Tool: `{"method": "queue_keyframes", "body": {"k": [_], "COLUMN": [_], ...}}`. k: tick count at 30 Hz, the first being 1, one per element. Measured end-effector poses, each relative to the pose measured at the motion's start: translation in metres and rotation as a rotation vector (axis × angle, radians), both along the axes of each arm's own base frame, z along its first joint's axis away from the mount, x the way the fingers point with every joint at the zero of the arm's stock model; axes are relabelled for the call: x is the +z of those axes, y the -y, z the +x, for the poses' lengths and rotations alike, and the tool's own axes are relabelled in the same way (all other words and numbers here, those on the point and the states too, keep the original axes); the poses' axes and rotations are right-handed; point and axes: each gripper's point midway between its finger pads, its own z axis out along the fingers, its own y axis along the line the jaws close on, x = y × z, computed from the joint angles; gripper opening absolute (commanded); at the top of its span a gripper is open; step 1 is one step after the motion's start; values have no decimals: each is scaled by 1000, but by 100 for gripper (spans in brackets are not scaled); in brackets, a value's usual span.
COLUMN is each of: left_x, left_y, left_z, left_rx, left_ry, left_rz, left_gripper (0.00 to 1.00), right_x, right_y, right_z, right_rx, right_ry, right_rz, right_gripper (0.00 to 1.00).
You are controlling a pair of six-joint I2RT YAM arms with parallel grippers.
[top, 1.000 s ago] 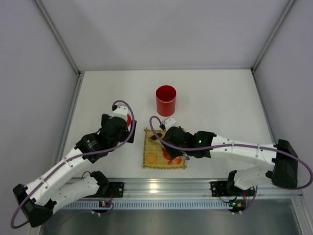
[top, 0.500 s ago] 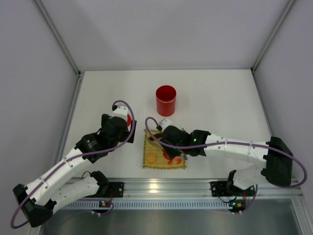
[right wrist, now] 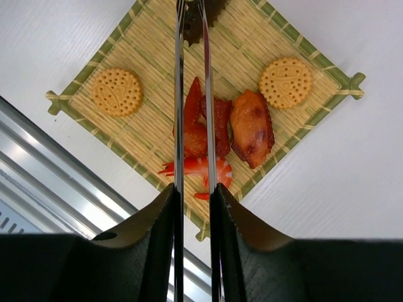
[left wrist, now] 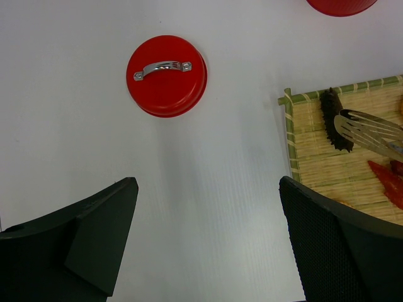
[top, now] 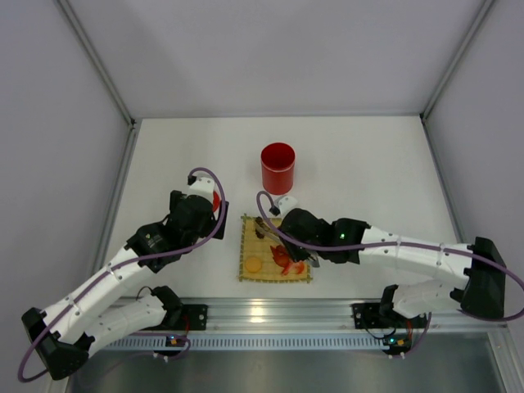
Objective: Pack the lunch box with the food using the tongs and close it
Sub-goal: Pick up the fake food from the plate.
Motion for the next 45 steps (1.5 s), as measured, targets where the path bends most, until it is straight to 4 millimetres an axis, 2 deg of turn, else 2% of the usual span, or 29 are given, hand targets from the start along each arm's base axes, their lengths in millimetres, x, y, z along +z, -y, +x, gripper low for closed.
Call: {"method": "queue_keyframes", "body": {"k": [4,7,11,15,23,33,37,41,45], "left_x": [0,0,0,0,0,0,0,0,0], "left_y": [0,0,0,0,0,1,1,1,1], "left_z": [0,0,0,0,0,0,0,0,0], "left_rx": [0,0,0,0,0,-3,-3,-3,-3], "left_ry": [0,0,0,0,0,-2,-2,-2,-2], "left_rz": [0,0,0,0,0,-2,-2,-2,-2], "left_gripper": [99,99,99,99,99,99,99,99,99], "right_x": [6,7,7,5,-13,-45,-45,-42,-32], "right_y": [5,5,5,5,4,2,0,1,4], "right_z": [-2,-2,-2,-1,3,2,0,1,2], "right_rx": [-6,-9,-17,-35,-115,-175,-180,-190,-199], "right_ry": [5,5,4,1,-30,-65,-66,-55,-37], "right_rz": [21,27,29,24,-9,-91,-90,-83,-62], "right_gripper": [29,33,46,47,44,42,39,29,27]}}
